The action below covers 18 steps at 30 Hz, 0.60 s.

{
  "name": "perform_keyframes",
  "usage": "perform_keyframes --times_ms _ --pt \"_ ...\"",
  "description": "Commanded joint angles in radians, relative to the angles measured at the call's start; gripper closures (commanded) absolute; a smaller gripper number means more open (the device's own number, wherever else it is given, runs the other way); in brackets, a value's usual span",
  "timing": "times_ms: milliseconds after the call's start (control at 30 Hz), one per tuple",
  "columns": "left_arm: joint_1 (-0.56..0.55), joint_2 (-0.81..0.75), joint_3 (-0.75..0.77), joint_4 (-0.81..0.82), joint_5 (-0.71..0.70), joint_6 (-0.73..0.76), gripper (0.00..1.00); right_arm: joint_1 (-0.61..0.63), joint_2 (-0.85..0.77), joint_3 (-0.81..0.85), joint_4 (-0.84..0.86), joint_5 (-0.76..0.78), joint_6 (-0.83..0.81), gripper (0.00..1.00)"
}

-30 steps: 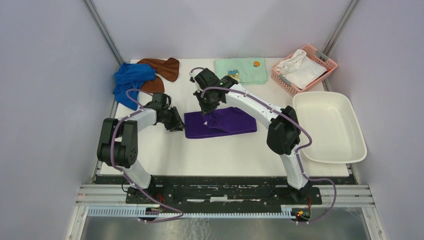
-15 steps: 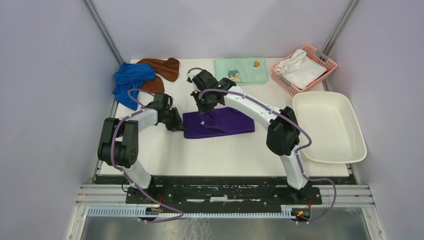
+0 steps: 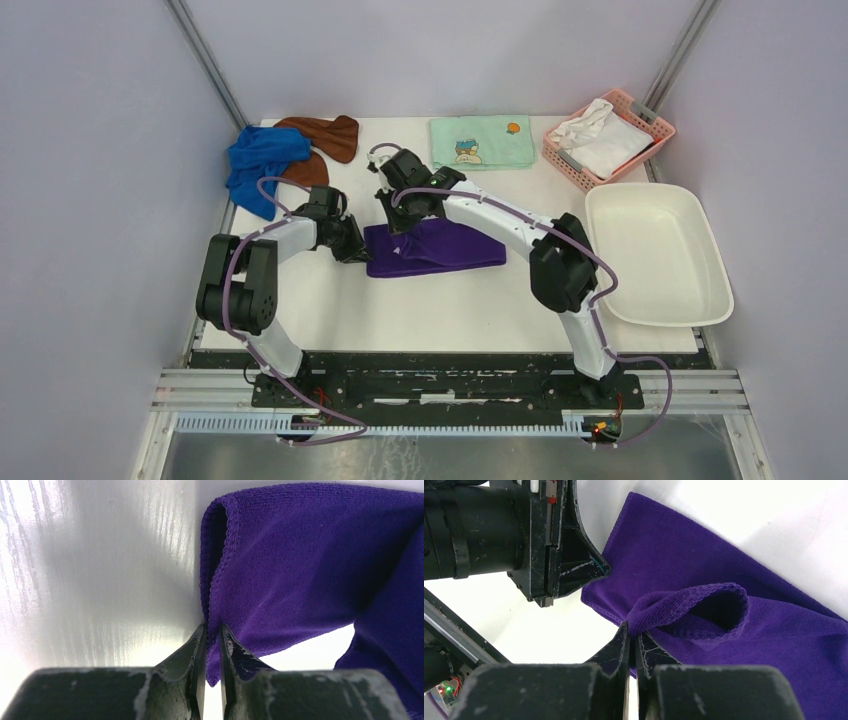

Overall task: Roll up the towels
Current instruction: Fold the towel at the center of the board.

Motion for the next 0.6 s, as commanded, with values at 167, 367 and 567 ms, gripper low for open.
perform_keyframes --times_ms 167,367,567 --pt "-0.012 0.004 0.028 0.008 -0.017 -0.026 0.79 0.008 0.064 -0.002 0.109 -0.059 0.003 0.89" --pt "-0.013 0.003 0.03 0.0 -0.027 -0.023 0.79 0.012 0.103 0.005 0.129 -0.08 0.017 0.9" --pt "-0.015 0.002 0.032 -0.003 -0.031 -0.02 0.79 0.014 0.07 0.007 0.101 -0.077 0.019 0.9"
